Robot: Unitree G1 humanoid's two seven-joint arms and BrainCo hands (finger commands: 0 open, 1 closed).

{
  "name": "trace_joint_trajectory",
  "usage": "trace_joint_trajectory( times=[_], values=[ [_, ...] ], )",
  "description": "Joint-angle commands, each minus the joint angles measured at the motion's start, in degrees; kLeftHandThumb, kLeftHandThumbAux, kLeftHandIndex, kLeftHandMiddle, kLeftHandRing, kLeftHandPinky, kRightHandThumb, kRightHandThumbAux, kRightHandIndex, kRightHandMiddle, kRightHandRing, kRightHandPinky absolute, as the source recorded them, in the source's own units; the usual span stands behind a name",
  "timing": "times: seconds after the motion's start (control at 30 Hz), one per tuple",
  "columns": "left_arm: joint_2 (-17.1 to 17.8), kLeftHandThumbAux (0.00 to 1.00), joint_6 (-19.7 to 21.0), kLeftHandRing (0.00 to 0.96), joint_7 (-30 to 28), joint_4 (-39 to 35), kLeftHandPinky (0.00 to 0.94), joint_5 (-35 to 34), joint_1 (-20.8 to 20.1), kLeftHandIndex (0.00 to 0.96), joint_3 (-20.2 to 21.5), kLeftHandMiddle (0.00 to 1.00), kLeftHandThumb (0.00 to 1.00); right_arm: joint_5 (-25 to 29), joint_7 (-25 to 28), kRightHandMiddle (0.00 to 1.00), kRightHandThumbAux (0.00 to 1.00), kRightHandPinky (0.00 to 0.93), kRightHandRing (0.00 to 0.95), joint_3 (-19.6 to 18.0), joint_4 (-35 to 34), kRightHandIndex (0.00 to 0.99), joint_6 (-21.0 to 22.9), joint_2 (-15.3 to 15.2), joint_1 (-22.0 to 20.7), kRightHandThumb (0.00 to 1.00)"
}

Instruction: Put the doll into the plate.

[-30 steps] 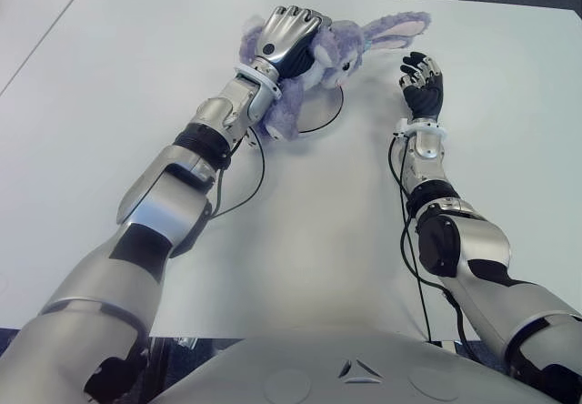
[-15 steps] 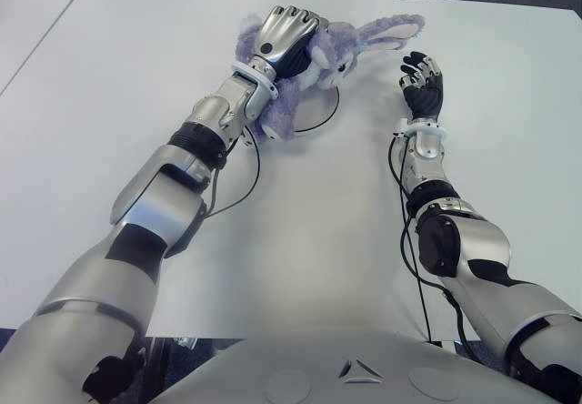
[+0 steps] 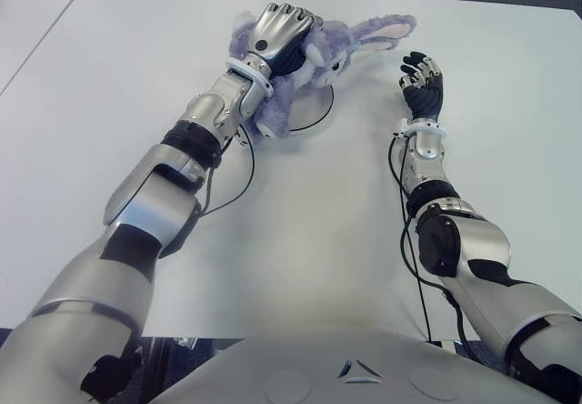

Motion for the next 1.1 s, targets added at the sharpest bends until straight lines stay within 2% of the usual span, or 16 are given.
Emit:
trace_joint_trajectory(
  times=[0.03,0.27,0.6,0.67,0.7,0.73,0.77,0.83,0.9,1.07,1.1],
  values=[
    [2.2,0.711,2.3,0.883,-2.5,-1.7,0.901,3.1,3.4,0.436,-2.4,0.866,0.709,1.3,0.5,0.264,0.924,0.152,0.231,-0.6,8.6,0.232,5.2,4.1,15.5,0.764],
    [2.3,0.709,4.8,0.880,-0.6,-3.4,0.895,4.8,4.0,0.433,-3.1,0.858,0.706,1.0,0.7,0.264,0.929,0.161,0.228,-0.3,8.6,0.225,5.4,3.9,15.5,0.753],
    [2.2,0.710,10.1,0.798,3.4,-3.9,0.788,9.6,4.2,0.421,-5.4,0.790,0.682,1.0,0.8,0.255,0.925,0.172,0.228,-0.3,8.6,0.215,5.7,3.9,15.4,0.745],
    [2.3,0.712,11.0,0.769,2.8,-4.1,0.748,10.5,4.2,0.418,-6.0,0.744,0.680,1.1,0.8,0.253,0.922,0.164,0.229,-0.4,8.6,0.217,5.9,3.9,15.4,0.746],
    [2.3,0.686,11.3,0.755,2.5,-4.2,0.737,10.8,4.2,0.397,-6.3,0.723,0.595,1.1,0.8,0.252,0.922,0.163,0.229,-0.4,8.6,0.217,6.0,3.9,15.4,0.747],
    [2.3,0.652,11.6,0.734,1.6,-4.5,0.721,10.6,4.2,0.366,-6.3,0.693,0.463,1.1,0.8,0.252,0.923,0.160,0.230,-0.5,8.6,0.217,6.0,3.9,15.4,0.748],
    [2.3,0.627,11.8,0.686,1.0,-4.7,0.679,10.5,4.3,0.331,-6.3,0.635,0.371,1.2,0.9,0.251,0.920,0.160,0.234,-0.5,8.6,0.219,6.0,3.9,15.4,0.759],
    [2.2,0.605,12.1,0.643,0.5,-4.9,0.643,10.3,4.4,0.301,-6.3,0.584,0.291,1.2,0.9,0.250,0.918,0.160,0.237,-0.5,8.6,0.220,5.9,3.9,15.4,0.770],
    [1.9,0.590,12.5,0.598,-0.8,-5.3,0.607,9.6,4.6,0.271,-5.9,0.528,0.233,1.3,1.0,0.250,0.912,0.160,0.246,-0.6,8.6,0.224,5.7,4.0,15.4,0.792],
    [1.5,0.572,13.3,0.515,-2.2,-5.6,0.523,9.1,4.8,0.224,-5.8,0.437,0.181,1.5,0.9,0.249,0.897,0.165,0.265,-0.8,8.6,0.234,5.6,4.1,15.4,0.843],
    [1.5,0.570,13.3,0.457,-2.3,-5.5,0.468,9.1,4.8,0.203,-5.9,0.395,0.172,1.6,0.9,0.249,0.897,0.164,0.267,-0.9,8.6,0.235,5.6,4.1,15.4,0.846]
  ],
)
